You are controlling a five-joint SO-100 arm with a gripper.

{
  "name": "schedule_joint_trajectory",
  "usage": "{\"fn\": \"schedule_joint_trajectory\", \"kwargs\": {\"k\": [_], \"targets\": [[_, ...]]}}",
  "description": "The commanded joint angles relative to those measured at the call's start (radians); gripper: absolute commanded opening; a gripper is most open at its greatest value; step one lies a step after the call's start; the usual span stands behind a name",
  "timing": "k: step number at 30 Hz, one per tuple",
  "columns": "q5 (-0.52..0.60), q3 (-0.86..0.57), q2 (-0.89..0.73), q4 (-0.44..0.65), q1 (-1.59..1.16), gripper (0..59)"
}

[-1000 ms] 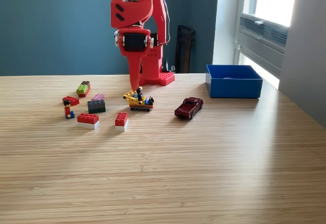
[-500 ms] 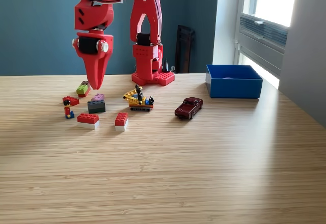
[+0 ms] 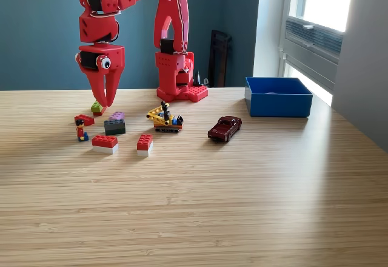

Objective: Grasp a lego block and put it in the bin.

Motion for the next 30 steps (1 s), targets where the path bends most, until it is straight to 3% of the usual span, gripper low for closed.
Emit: {"fn": "schedule_joint_trajectory", "kwargs": {"k": [1,18,30], "targets": [[0.023,-0.014,0.086,-0.003,0.018,3.6],[0.071,-0.023,0.084,-0.002,0.069,25.7],[0.051,-0.014,0.069,-0.003,0.095,22.9]]}}
